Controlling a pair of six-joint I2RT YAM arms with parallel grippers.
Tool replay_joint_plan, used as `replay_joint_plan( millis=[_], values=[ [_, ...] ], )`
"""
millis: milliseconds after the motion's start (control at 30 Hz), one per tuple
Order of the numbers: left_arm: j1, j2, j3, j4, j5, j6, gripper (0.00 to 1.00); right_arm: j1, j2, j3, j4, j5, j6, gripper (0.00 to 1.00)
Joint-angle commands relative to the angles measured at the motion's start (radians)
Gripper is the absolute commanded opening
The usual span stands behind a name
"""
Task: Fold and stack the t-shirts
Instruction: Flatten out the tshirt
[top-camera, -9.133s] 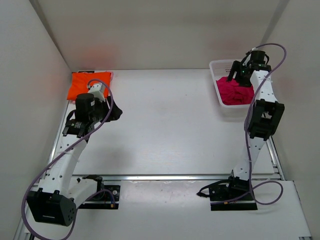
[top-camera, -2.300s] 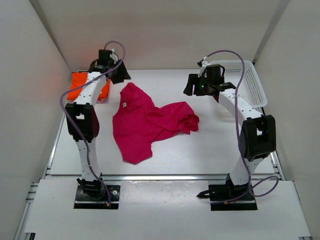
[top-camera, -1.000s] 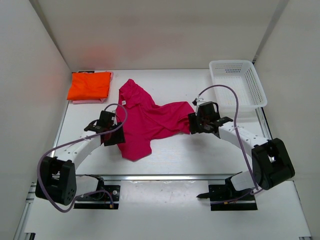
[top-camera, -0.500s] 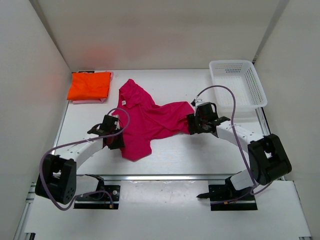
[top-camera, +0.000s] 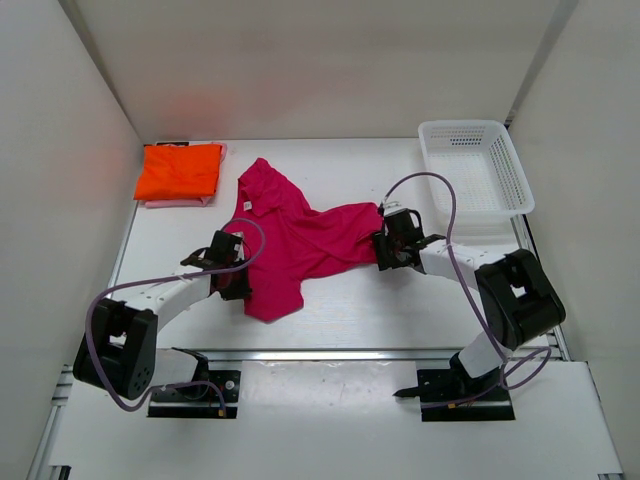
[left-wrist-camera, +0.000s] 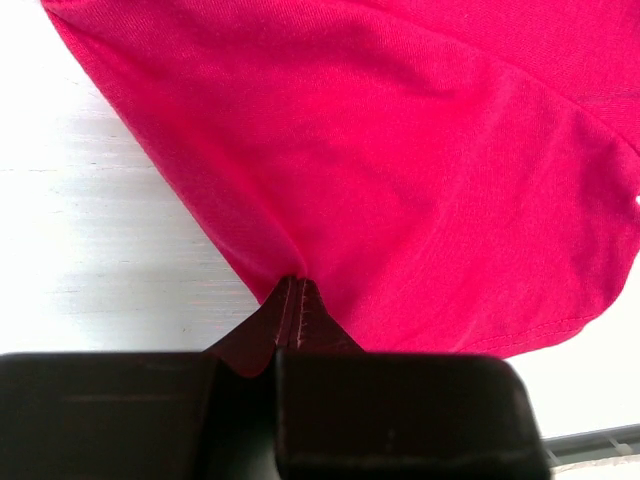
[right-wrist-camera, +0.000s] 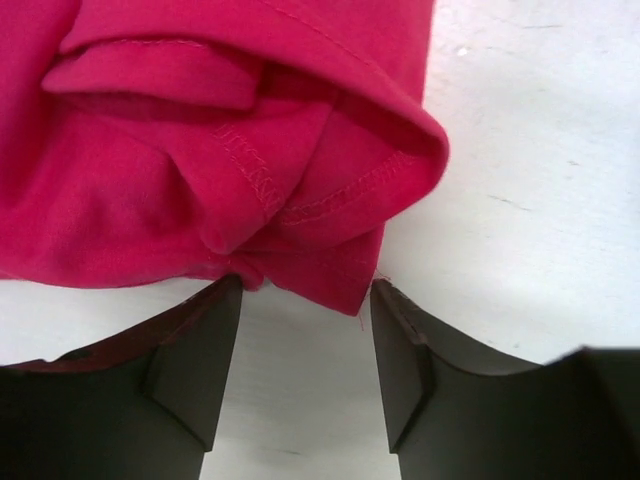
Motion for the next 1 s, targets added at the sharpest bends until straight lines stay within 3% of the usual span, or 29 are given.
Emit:
replay_joint_plan(
  millis=[0,567,967],
  values=[
    [0.001,-0.007,-0.014,0.019,0.013,0.001,0.0,-0.017,0.001,-0.003,0.063,0.09,0.002,0.52],
    [0.005,-0.01,0.002,0.019,0.027,0.007,0.0,-0.044,-0.087,-0.038,0.026,0.097,-0.005,0.49],
    [0.005,-0.016,-0.007,0.023,0.03,0.017,0.0,-0.04,0.036,0.035,0.047,0.043,-0.041,0.5]
  ],
)
